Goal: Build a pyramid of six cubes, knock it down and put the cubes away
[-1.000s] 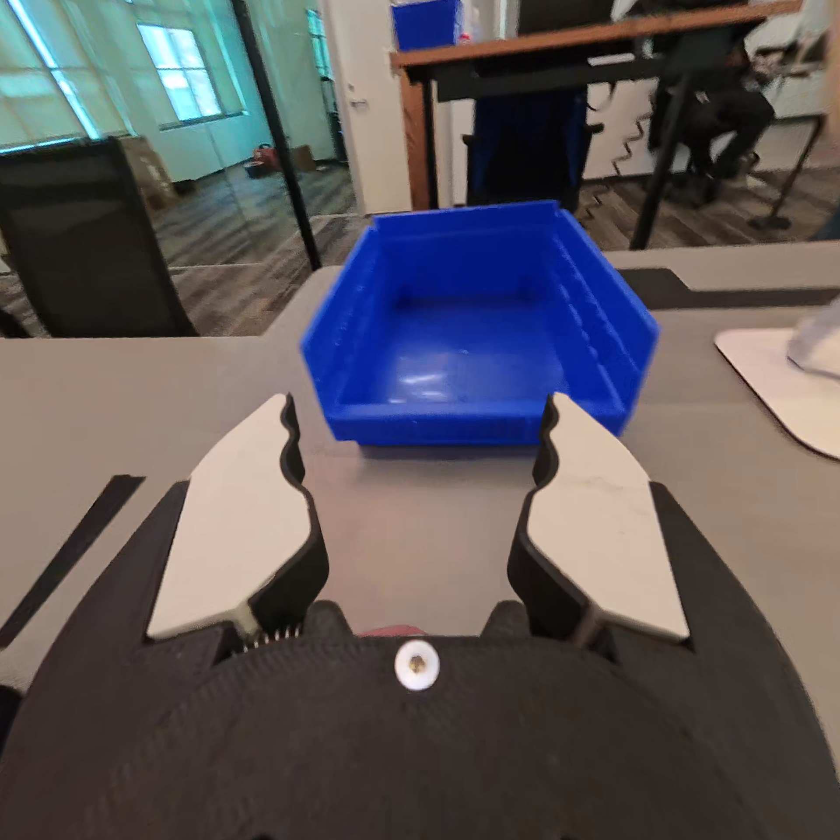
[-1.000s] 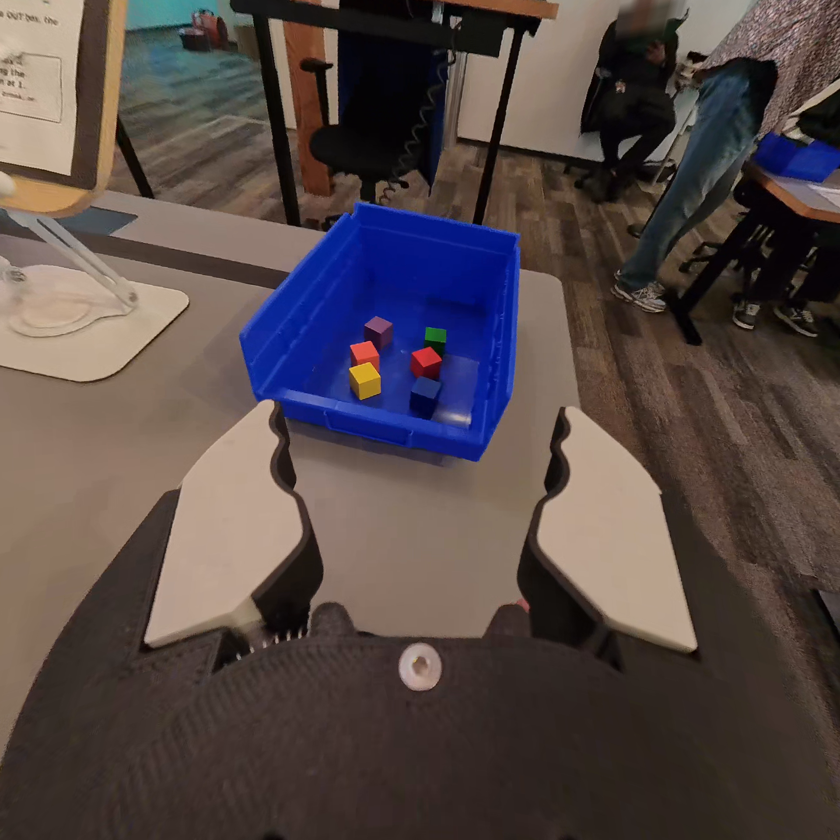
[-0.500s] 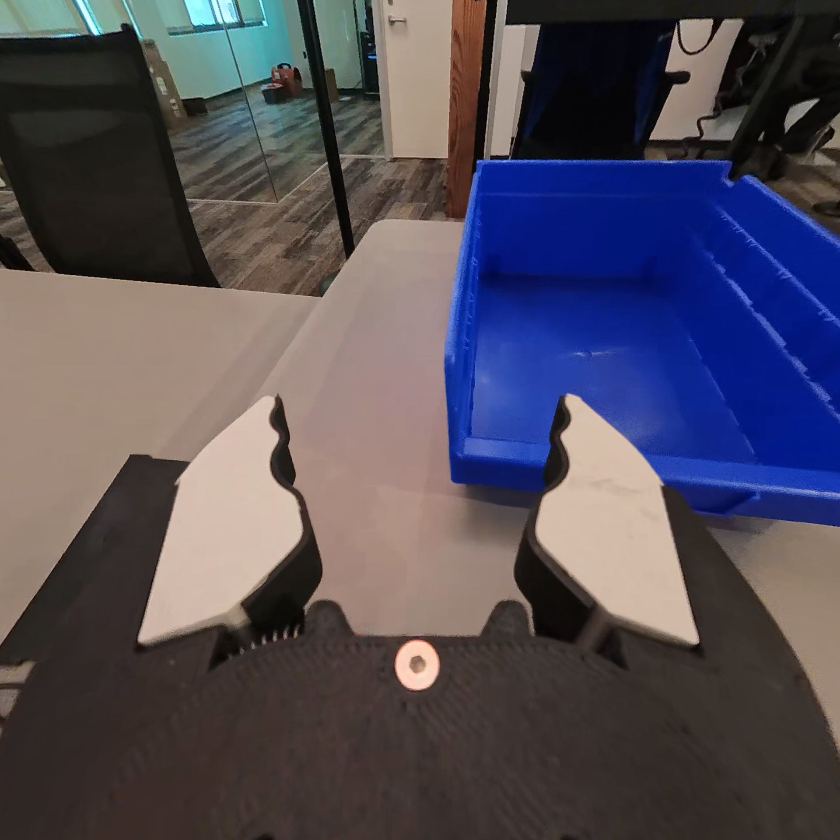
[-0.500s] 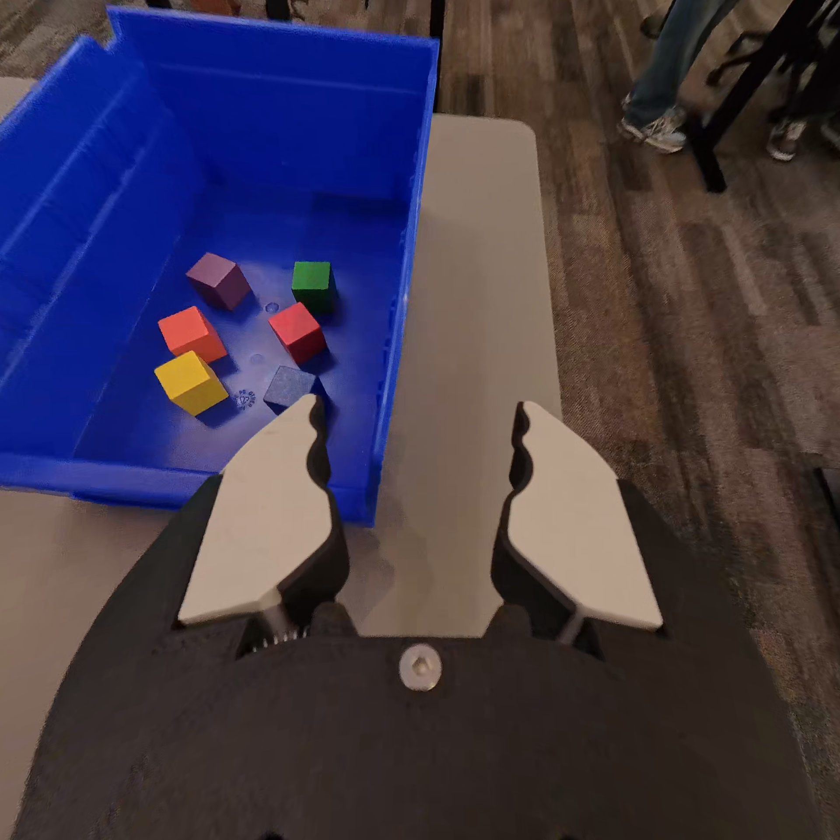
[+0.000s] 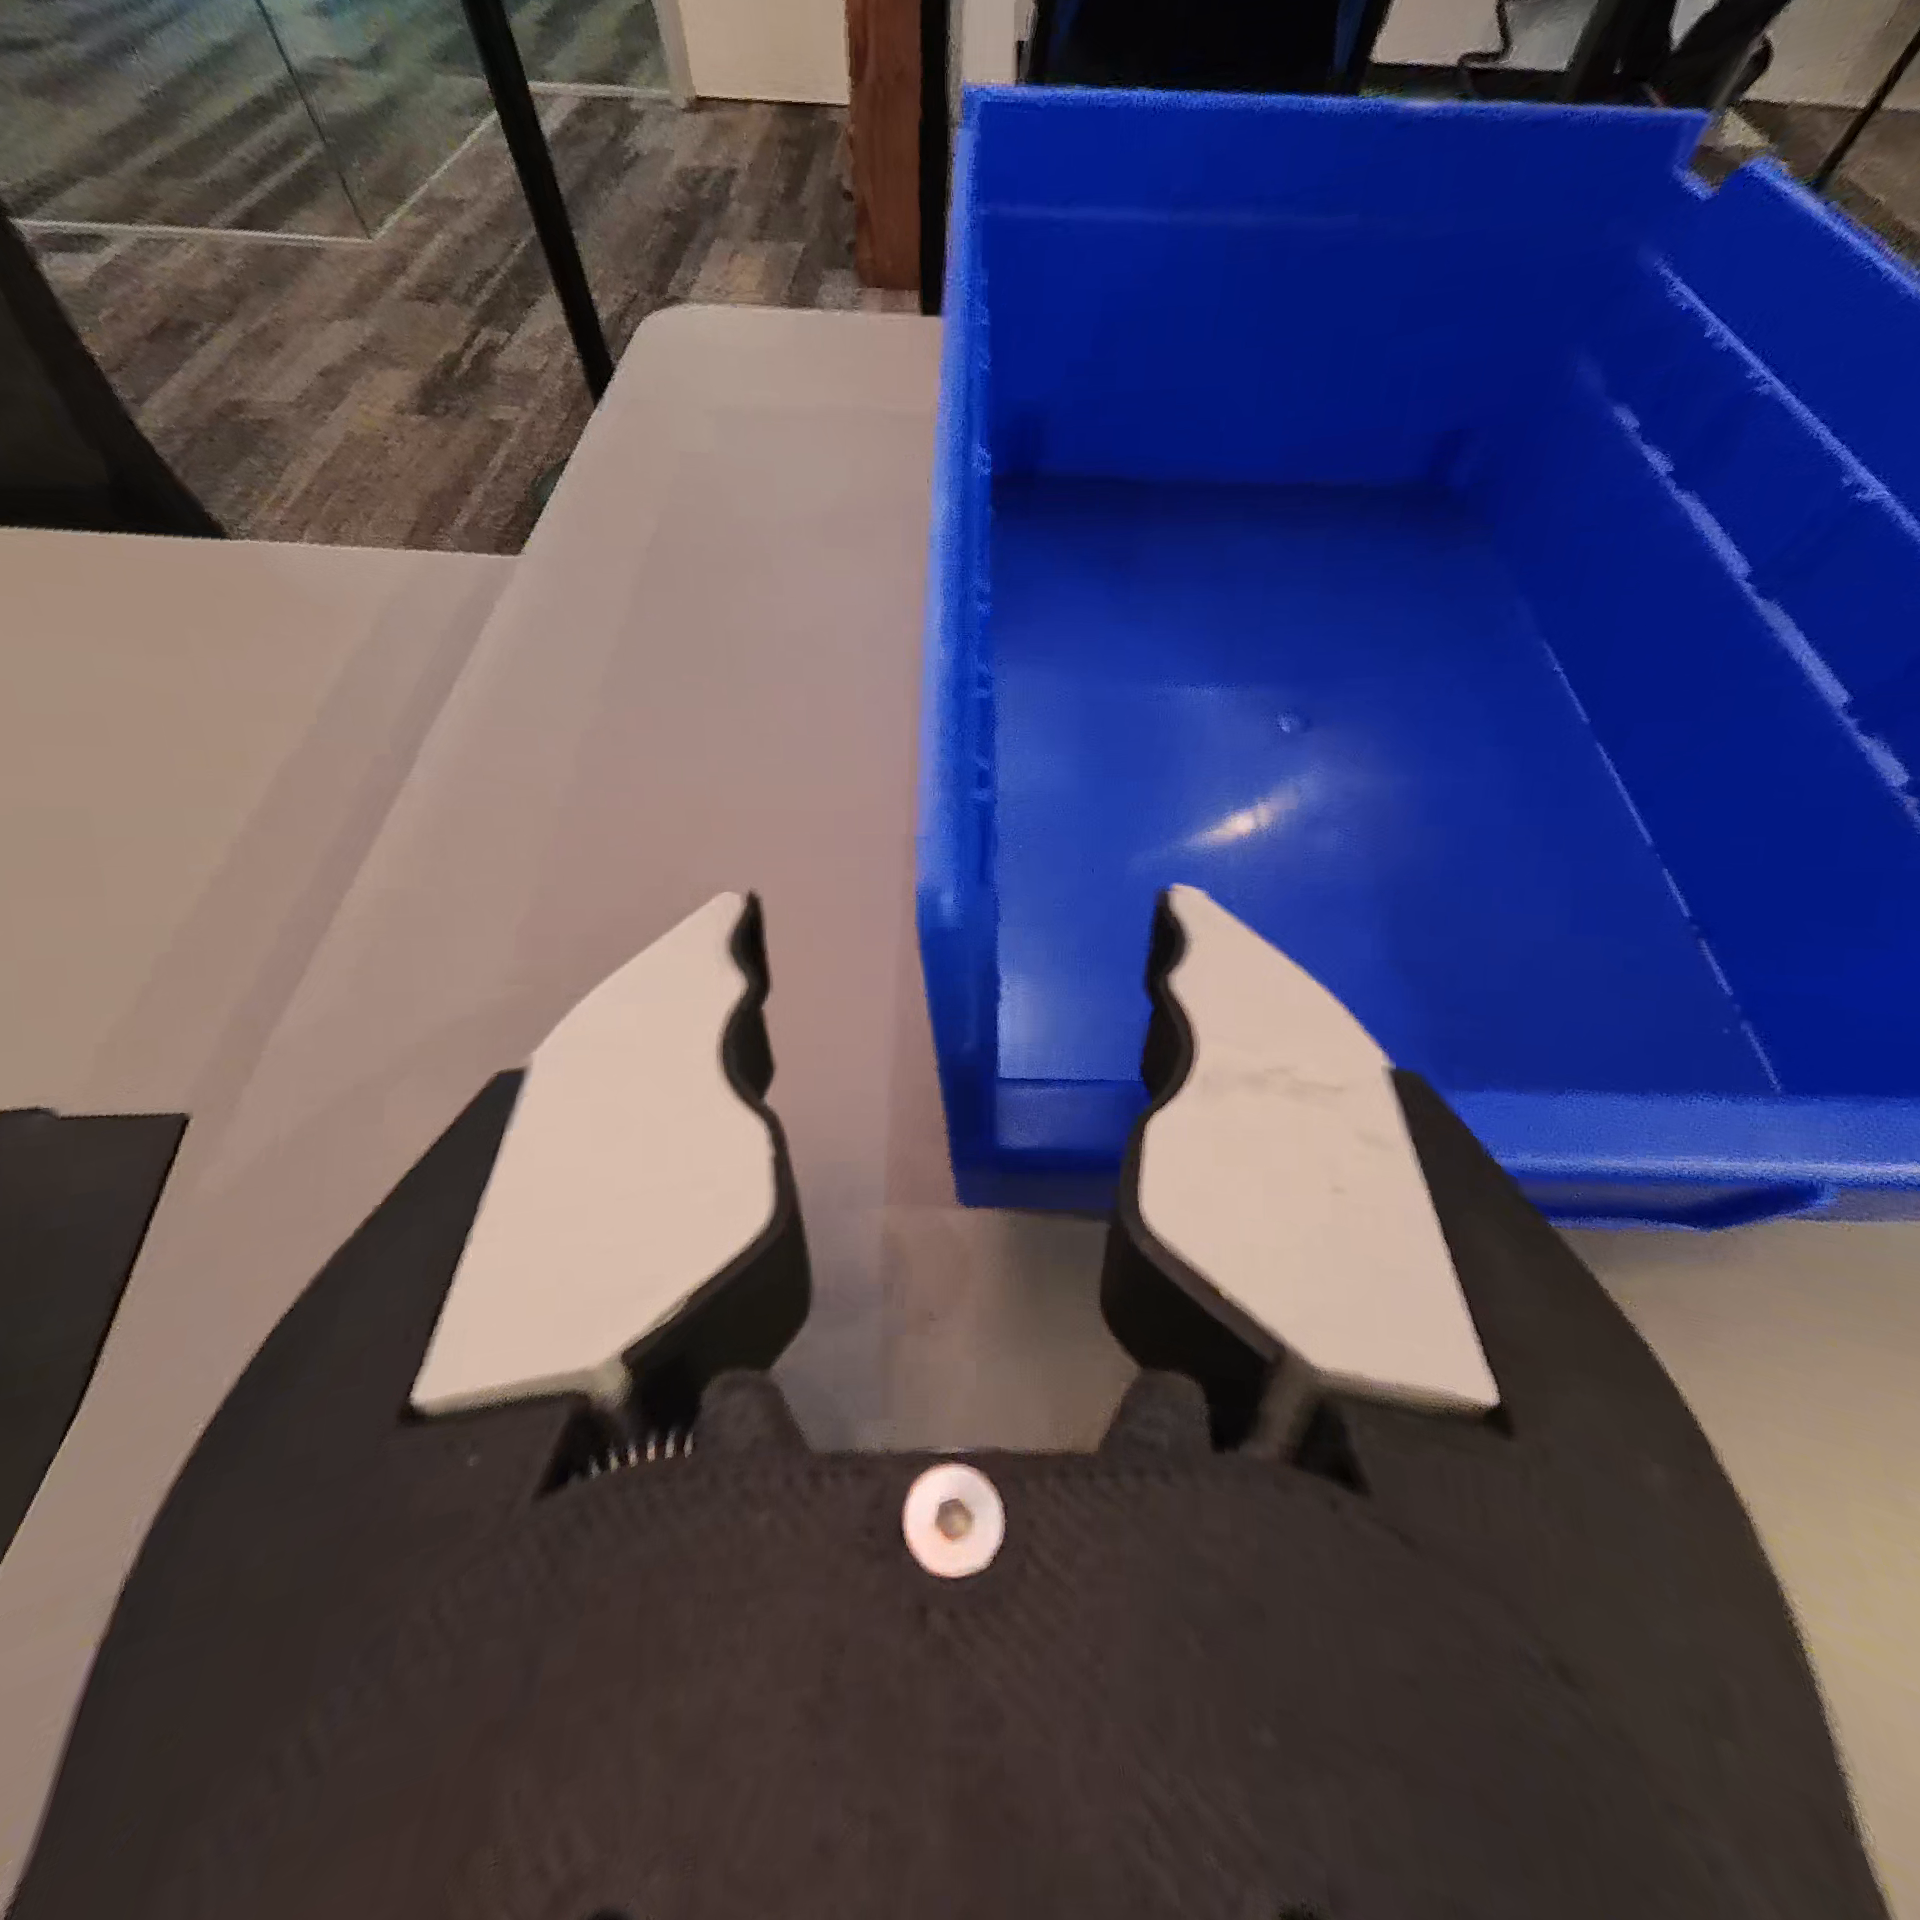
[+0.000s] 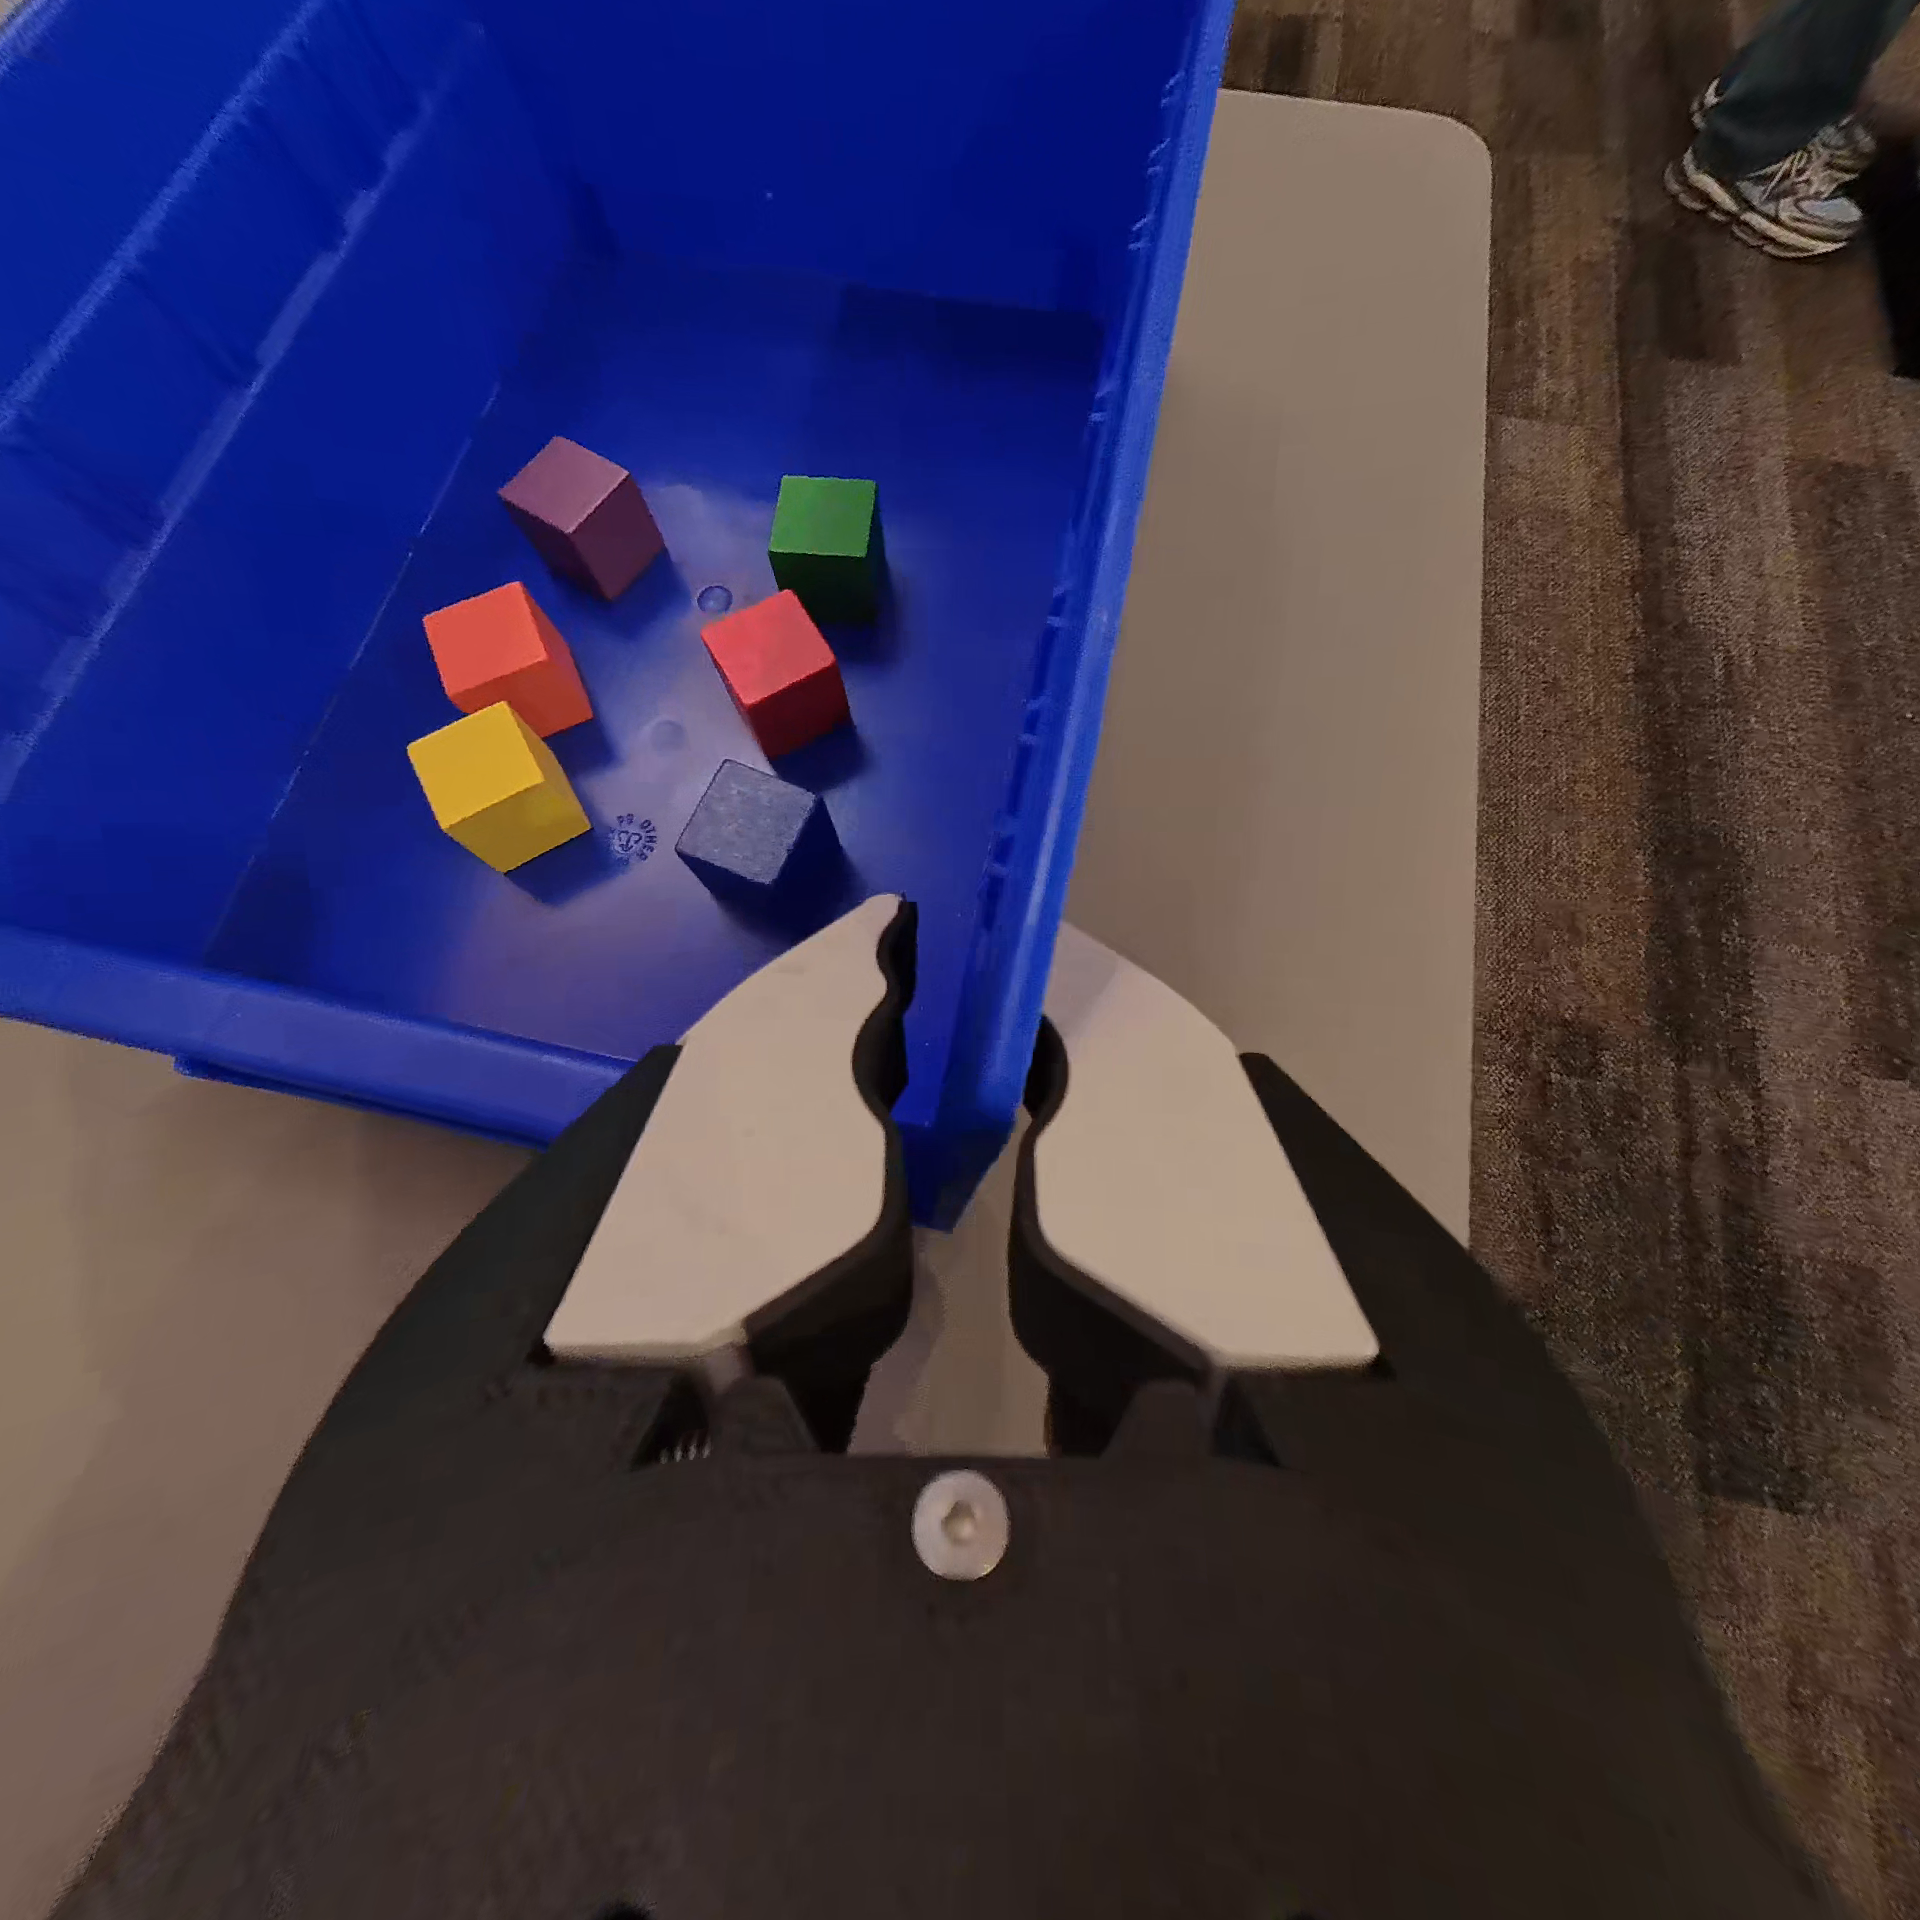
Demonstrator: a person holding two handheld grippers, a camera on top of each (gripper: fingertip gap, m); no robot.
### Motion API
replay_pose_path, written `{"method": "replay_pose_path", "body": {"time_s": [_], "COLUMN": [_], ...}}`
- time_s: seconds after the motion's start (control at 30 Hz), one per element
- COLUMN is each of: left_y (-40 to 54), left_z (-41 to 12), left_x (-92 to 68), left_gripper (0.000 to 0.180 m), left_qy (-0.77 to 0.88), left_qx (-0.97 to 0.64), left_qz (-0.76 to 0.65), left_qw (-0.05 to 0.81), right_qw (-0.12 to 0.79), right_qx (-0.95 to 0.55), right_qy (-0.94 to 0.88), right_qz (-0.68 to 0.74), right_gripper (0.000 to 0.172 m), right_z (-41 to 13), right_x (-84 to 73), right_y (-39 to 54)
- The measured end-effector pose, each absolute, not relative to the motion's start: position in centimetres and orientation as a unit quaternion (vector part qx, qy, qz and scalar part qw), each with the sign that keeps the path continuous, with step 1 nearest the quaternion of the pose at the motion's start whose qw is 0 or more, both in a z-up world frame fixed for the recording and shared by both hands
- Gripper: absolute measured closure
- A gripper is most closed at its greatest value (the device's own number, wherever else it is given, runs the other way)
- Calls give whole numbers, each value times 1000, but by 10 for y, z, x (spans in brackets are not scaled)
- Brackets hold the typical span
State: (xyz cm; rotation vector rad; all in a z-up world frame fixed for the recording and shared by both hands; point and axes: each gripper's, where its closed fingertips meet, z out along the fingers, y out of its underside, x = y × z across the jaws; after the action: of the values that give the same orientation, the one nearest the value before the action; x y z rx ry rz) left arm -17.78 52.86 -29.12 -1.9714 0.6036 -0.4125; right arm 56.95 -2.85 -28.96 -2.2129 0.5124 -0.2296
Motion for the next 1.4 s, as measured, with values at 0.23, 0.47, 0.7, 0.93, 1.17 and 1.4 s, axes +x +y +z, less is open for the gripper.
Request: {"method": "replay_pose_path", "body": {"time_s": [0.23,0.47,0.7,0.93,1.17,1.4], "left_y": [528,526,511,490,462,417], "left_z": [-294,-294,-286,-288,-281,-285], "left_x": [-168,-171,-188,-205,-228,-253], "left_gripper": [178,177,178,177,176,176], "left_qy": [261,248,246,242,251,250], "left_qx": [-811,-817,-819,-820,-818,-819], "left_qz": [-208,-208,-223,-242,-251,-266], "left_qw": [481,476,468,458,452,443], "right_qw": [396,364,330,313,297,299], "right_qx": [-890,-903,-920,-930,-942,-947], "right_qy": [199,205,191,176,143,112], "right_qz": [-109,-101,-94,-80,-58,-36], "right_gripper": [167,167,167,167,167,167], "right_z": [-290,-290,-288,-276,-268,-271], "right_x": [575,567,542,507,446,378], "right_y": [-28,-29,-34,-55,-82,-113]}}
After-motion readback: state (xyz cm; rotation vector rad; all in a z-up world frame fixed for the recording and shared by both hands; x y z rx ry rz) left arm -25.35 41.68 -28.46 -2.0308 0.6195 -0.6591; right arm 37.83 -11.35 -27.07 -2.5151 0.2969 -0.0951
